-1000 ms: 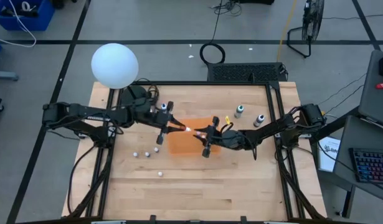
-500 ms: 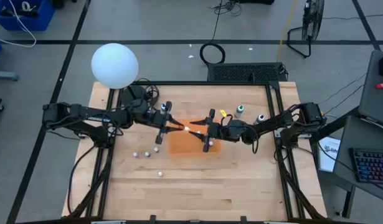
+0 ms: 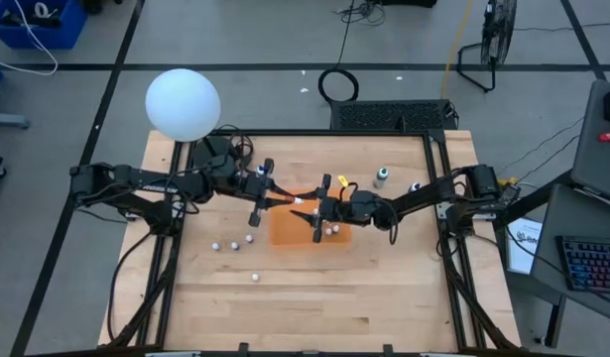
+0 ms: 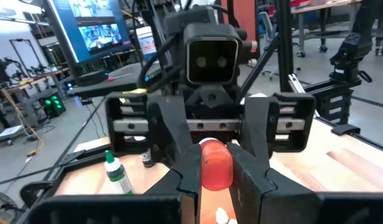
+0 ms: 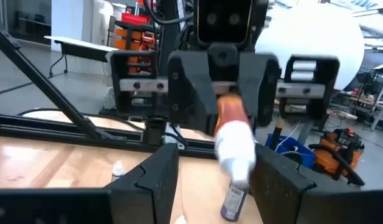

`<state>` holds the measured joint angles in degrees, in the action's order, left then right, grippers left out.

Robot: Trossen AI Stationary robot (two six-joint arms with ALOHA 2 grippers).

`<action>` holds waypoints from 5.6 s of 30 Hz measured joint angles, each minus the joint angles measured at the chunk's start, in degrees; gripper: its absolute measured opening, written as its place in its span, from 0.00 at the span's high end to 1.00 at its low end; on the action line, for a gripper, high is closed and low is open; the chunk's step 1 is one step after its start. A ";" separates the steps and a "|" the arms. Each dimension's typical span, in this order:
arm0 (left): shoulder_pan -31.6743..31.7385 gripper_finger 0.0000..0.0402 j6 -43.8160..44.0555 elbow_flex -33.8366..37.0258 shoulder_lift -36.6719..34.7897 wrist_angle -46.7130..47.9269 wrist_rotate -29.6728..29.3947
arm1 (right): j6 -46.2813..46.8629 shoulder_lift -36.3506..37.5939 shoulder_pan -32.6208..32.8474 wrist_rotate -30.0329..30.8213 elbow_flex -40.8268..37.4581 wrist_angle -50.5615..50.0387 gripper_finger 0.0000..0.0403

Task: Pick & Place food coloring
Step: Put the small orange food coloring bottle into the orange bin

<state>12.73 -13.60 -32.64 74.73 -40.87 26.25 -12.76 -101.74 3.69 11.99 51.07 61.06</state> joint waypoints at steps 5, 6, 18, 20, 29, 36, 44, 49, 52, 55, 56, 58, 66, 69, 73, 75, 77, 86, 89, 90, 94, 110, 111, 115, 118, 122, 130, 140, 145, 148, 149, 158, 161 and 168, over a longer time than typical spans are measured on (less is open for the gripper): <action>0.11 0.86 0.72 -0.04 1.17 -1.37 1.65 | -0.36 -0.73 -0.27 -0.04 0.75 0.01 0.60; 0.23 0.86 0.70 -0.04 1.17 -1.37 1.65 | -0.37 -0.73 -0.27 -0.03 0.75 -0.07 0.61; 2.29 0.86 0.66 -0.09 1.24 -1.48 1.74 | -5.81 -0.71 0.15 6.12 0.75 0.35 0.62; 2.29 0.86 0.59 -0.09 1.24 -1.50 1.72 | -5.95 -0.69 0.15 6.19 0.75 0.37 0.62; 2.40 0.86 0.74 0.00 1.34 -0.41 1.22 | -8.17 -0.47 0.19 10.99 0.83 1.68 0.65; 2.38 0.86 0.74 0.00 1.32 -0.47 1.17 | -8.53 -0.47 0.21 11.44 0.85 2.01 0.65; 2.36 0.86 0.83 0.00 1.30 -0.83 1.53 | -7.73 -0.47 0.21 11.74 0.85 0.39 0.66; 2.35 0.86 0.85 -0.02 0.54 -0.39 2.05 | -7.75 -0.47 0.15 11.98 0.83 0.37 0.67; 2.37 0.86 0.85 -0.02 0.54 0.65 2.04 | -7.84 -0.58 0.16 11.98 0.83 0.00 0.67; 2.43 0.86 0.85 -0.02 0.52 0.64 2.04 | -7.84 -0.58 0.17 11.96 0.83 0.16 0.67; 2.43 0.86 0.81 -0.02 0.52 0.81 2.02 | -7.86 -0.58 0.17 11.96 0.83 0.15 0.67; 2.67 0.86 0.59 -0.02 0.52 1.70 1.87 | -7.86 -0.59 0.18 11.93 0.79 0.00 0.67; 4.15 0.86 0.81 -0.02 0.54 3.20 2.44 | -7.71 -0.63 0.67 11.96 0.79 0.85 0.67; 4.01 0.86 0.71 -0.02 0.52 3.09 2.46 | -7.75 -0.63 0.67 11.85 0.79 0.49 0.67; 3.87 0.86 0.67 -0.02 0.52 3.04 2.46 | -7.64 -0.63 0.65 11.85 0.79 0.46 0.67; 3.85 0.86 0.67 -0.02 0.52 3.04 2.46 | -7.62 -0.63 0.65 11.85 0.79 0.48 0.67; 3.85 0.86 0.65 -0.02 0.52 3.01 2.45 | -7.60 -0.63 0.65 11.82 0.79 0.40 0.67; 3.85 0.87 0.65 -0.02 0.52 2.83 2.44 | -7.44 -0.63 0.65 11.78 0.79 -1.26 0.74; 3.80 0.87 0.70 -0.02 0.52 2.62 2.54 | -7.44 -0.63 0.65 11.78 0.79 -1.70 0.80; 3.81 0.87 0.71 -0.02 0.52 2.57 2.87 | -7.45 -0.63 0.65 11.77 0.79 -1.70 0.83; 3.85 0.87 1.29 -0.02 0.52 2.21 3.91 | -8.14 -0.52 0.65 10.71 0.79 -1.75 0.88; 4.12 0.56 9.99 -0.02 -2.11 0.41 3.45 | -8.76 1.93 2.06 10.01 0.77 -9.23 0.88; 4.13 0.53 10.78 -0.02 -2.91 0.34 3.42 | -8.25 2.75 2.17 9.97 0.77 -11.20 0.88; 4.53 0.43 12.80 -0.04 -7.60 2.49 3.70 | -6.06 6.97 2.44 10.28 2.41 -23.42 0.88; 5.71 0.39 9.37 -0.11 -12.26 9.15 3.58 | -2.10 9.87 2.42 10.40 9.80 -44.12 0.88; 6.94 0.35 4.91 -0.09 -16.78 17.21 3.66 | 1.00 9.03 2.74 10.50 24.46 -70.28 0.88; 7.23 0.35 4.70 -0.09 -18.01 23.28 3.14 | 6.92 -3.80 2.63 8.91 54.71 -110.63 0.88; 7.28 0.34 3.58 -0.07 -17.69 27.82 -3.38 | 9.97 -23.13 1.09 -0.84 70.69 -141.92 0.88; 7.28 0.36 2.99 -0.07 -17.69 28.38 -3.38 | 7.46 -27.61 1.21 -3.30 70.71 -142.18 0.88; 7.28 0.36 2.57 -0.07 -17.69 29.16 -3.38 | 7.15 -29.11 1.26 -3.55 70.71 -141.94 0.88; 7.28 0.35 2.18 -0.07 -17.69 29.40 -3.38 | 7.08 -29.35 1.26 -3.55 70.71 -142.02 0.88; 7.28 0.35 1.81 -0.07 -17.69 30.27 -3.38 | 6.94 -29.65 2.44 -6.52 70.71 -138.53 0.88; 7.28 0.36 1.86 -0.07 -17.69 30.39 -3.38 | 6.50 -29.59 3.17 -7.79 69.01 -135.34 0.88; 7.28 0.36 1.96 -0.07 -17.69 30.37 -3.38 | 7.05 -29.70 4.37 -7.78 64.73 -134.01 0.88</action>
<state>20.01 -11.64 -32.71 57.04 -10.50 22.87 -5.72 -131.45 8.05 4.21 115.80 -72.95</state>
